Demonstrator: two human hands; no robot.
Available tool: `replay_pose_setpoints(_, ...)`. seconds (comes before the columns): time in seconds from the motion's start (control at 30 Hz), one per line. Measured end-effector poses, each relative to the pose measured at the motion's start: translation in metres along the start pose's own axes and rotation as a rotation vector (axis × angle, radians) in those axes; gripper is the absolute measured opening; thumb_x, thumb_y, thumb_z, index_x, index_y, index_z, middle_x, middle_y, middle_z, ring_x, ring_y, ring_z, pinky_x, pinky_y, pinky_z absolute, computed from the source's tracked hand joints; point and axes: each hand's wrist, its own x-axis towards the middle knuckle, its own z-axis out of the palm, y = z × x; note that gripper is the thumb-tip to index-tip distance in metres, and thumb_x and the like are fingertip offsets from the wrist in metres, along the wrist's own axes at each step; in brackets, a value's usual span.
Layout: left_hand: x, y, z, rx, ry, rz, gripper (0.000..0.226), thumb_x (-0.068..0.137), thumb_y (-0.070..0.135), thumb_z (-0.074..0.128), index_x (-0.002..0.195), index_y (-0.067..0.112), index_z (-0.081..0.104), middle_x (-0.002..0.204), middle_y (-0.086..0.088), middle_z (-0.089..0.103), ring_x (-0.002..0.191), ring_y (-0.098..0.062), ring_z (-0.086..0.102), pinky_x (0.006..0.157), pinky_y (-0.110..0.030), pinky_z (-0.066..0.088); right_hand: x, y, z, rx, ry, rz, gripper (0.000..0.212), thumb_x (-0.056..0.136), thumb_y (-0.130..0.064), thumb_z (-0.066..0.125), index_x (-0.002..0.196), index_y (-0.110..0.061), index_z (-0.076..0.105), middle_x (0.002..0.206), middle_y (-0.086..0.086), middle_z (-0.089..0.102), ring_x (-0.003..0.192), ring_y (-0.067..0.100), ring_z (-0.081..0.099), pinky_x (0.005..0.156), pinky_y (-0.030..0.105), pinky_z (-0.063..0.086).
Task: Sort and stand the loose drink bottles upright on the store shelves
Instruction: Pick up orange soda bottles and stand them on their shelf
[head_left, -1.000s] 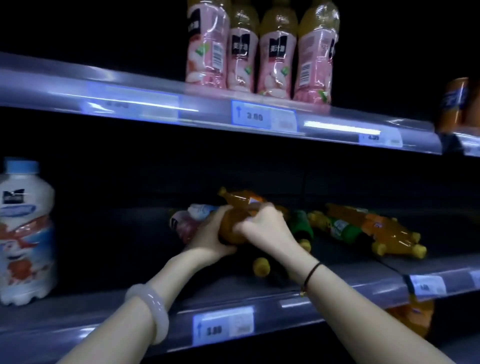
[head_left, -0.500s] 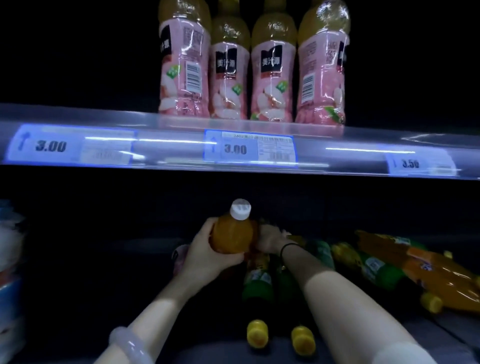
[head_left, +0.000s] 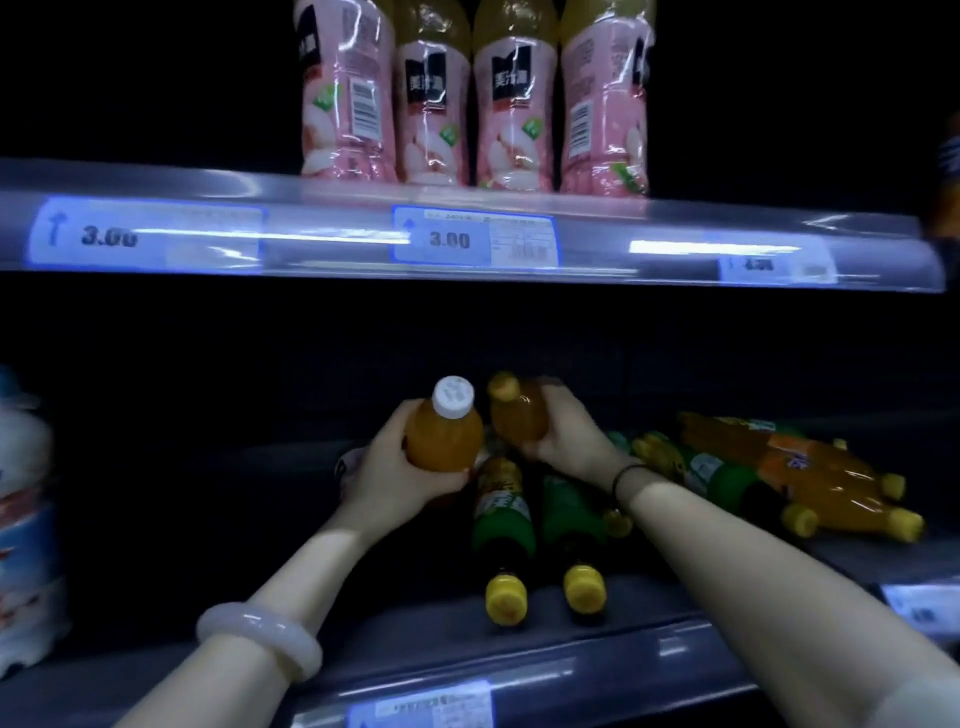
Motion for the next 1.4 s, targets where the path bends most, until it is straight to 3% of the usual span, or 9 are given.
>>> replay_pose_setpoints(0.1,-0.009,0.01,0.005,-0.059,0.057,0.031,0.068,0.052,0.018,0.088,0.106,0.041,0.053,0.103,0.012,0.064,0.094,0.003,0.062,0.08,-0.017,0.051,-0.046,-0.002,-0.018,0.235,0.291,-0.057,0.066,0.066,-0.016,0.083,0.119,-0.026,0.045,0.113,-0.002,0.056,0.107,0.009,0.054,0.083,0.012,0.041)
replay_pose_setpoints(0.2,-0.022,0.037,0.018,-0.076,0.116,0.129,0.064,0.055,0.007,0.084,0.098,0.042,0.051,0.096,0.016,0.061,0.082,0.016,0.059,0.072,-0.003,0.045,-0.086,-0.007,-0.033,0.334,0.409,-0.127,0.078,0.065,-0.012,0.084,0.122,-0.037,0.037,0.119,-0.005,0.053,0.11,0.001,0.05,0.087,0.005,0.04)
replay_pose_setpoints(0.47,-0.071,0.119,0.087,-0.062,0.071,0.318,0.063,0.057,0.016,0.08,0.101,0.044,0.046,0.098,0.022,0.057,0.09,0.017,0.056,0.074,-0.002,0.043,-0.182,0.011,-0.096,0.475,0.618,-0.177,0.079,0.067,-0.013,0.084,0.133,-0.005,0.04,0.127,0.012,0.054,0.119,0.022,0.054,0.1,0.032,0.047)
replay_pose_setpoints(0.6,-0.101,0.154,0.148,-0.074,0.061,0.31,0.066,0.057,0.018,0.082,0.105,0.046,0.046,0.097,0.03,0.06,0.094,0.012,0.057,0.078,-0.007,0.046,-0.229,0.039,-0.152,0.463,0.579,-0.168,0.076,0.069,-0.028,0.082,0.129,-0.002,0.044,0.121,0.016,0.058,0.112,0.031,0.058,0.095,0.039,0.051)
replay_pose_setpoints(0.7,-0.127,0.181,0.205,-0.094,0.071,0.306,0.068,0.059,0.021,0.082,0.116,0.033,0.046,0.106,0.02,0.058,0.1,0.006,0.056,0.082,-0.01,0.047,-0.267,0.068,-0.198,0.447,0.53,-0.165,0.075,0.07,-0.027,0.083,0.125,0.008,0.045,0.119,0.02,0.059,0.11,0.035,0.059,0.092,0.048,0.051)
replay_pose_setpoints(0.87,-0.171,0.222,0.29,-0.145,0.054,0.231,0.07,0.061,0.019,0.083,0.116,0.037,0.043,0.108,0.019,0.056,0.101,0.009,0.055,0.077,-0.005,0.045,-0.334,0.105,-0.264,0.465,0.514,-0.165,0.071,0.069,-0.006,0.081,0.125,0.012,0.041,0.119,0.023,0.057,0.111,0.028,0.059,0.093,0.034,0.052)
replay_pose_setpoints(1.0,-0.207,0.236,0.339,-0.224,-0.002,0.074,0.071,0.061,0.017,0.087,0.117,0.035,0.048,0.112,0.014,0.06,0.103,-0.001,0.06,0.076,-0.013,0.052,-0.377,0.126,-0.293,0.494,0.429,-0.099,0.066,0.067,-0.001,0.082,0.121,-0.004,0.044,0.112,0.001,0.059,0.104,0.006,0.061,0.085,0.017,0.051)
replay_pose_setpoints(1.23,-0.245,0.198,0.392,-0.215,-0.109,-0.286,0.06,0.061,0.01,0.085,0.107,0.033,0.055,0.101,0.01,0.065,0.092,-0.005,0.063,0.069,-0.019,0.048,-0.422,0.174,-0.27,0.571,0.212,0.12,0.063,0.063,-0.006,0.085,0.114,-0.021,0.051,0.106,-0.004,0.064,0.097,0.007,0.064,0.078,0.019,0.054)
replay_pose_setpoints(1.4,-0.243,0.126,0.413,-0.115,-0.043,-0.546,0.07,0.052,0.018,0.089,0.113,0.02,0.055,0.104,-0.003,0.066,0.095,-0.02,0.064,0.083,-0.04,0.054,-0.425,0.214,-0.205,0.544,0.071,0.257,0.071,0.059,-0.017,0.087,0.118,-0.028,0.05,0.108,-0.006,0.066,0.097,0.007,0.065,0.08,0.026,0.054)
